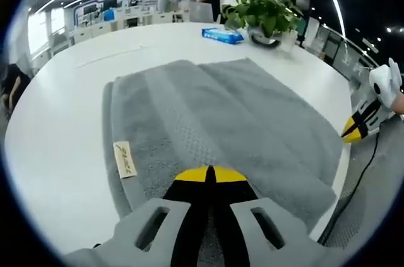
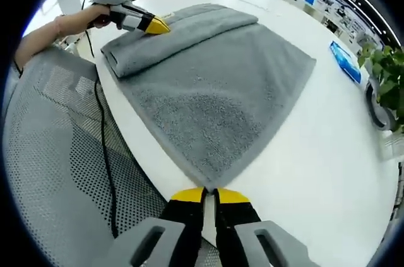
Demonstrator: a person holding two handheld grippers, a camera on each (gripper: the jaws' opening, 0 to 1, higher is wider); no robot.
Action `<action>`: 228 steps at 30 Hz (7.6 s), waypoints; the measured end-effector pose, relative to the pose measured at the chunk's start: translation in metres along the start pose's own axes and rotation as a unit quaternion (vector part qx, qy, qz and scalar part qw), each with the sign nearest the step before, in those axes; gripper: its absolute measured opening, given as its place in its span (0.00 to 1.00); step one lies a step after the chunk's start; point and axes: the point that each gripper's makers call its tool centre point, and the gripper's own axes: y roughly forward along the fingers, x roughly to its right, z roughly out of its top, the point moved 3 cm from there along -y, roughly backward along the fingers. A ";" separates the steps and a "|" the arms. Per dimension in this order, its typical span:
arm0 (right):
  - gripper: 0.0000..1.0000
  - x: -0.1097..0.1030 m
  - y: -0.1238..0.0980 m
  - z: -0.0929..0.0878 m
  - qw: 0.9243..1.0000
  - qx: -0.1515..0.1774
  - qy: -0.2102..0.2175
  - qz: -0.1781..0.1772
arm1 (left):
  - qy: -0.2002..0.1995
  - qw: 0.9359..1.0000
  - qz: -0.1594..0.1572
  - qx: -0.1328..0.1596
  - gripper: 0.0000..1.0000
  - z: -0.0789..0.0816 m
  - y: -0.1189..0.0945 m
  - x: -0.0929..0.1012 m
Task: Open the folded towel by lifting each exposed corner and separating the folded layers until the towel lies flat within the target outline without major curled edges
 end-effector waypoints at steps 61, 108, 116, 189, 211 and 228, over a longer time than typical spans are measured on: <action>0.18 0.025 0.052 0.119 0.979 0.203 0.013 -0.003 | -0.023 0.987 0.158 0.013 0.18 0.004 -0.024 -0.057; 0.17 0.024 0.051 0.117 0.980 0.199 0.017 -0.002 | -0.096 0.982 0.154 0.042 0.04 0.002 -0.032 -0.067; 0.08 0.031 0.050 0.115 0.980 0.197 0.024 -0.012 | -0.062 0.983 0.168 0.039 0.02 0.003 -0.034 -0.069; 0.00 0.062 0.044 0.097 0.982 0.171 0.058 -0.055 | -0.097 0.975 0.194 0.047 0.01 -0.005 -0.045 -0.088; 0.00 0.104 0.030 0.060 0.970 0.158 0.154 -0.098 | -0.098 0.972 0.208 0.039 0.01 -0.008 -0.048 -0.094; 0.00 0.116 0.021 0.041 0.965 0.147 0.178 -0.127 | -0.096 0.972 0.211 0.034 0.01 -0.009 -0.049 -0.093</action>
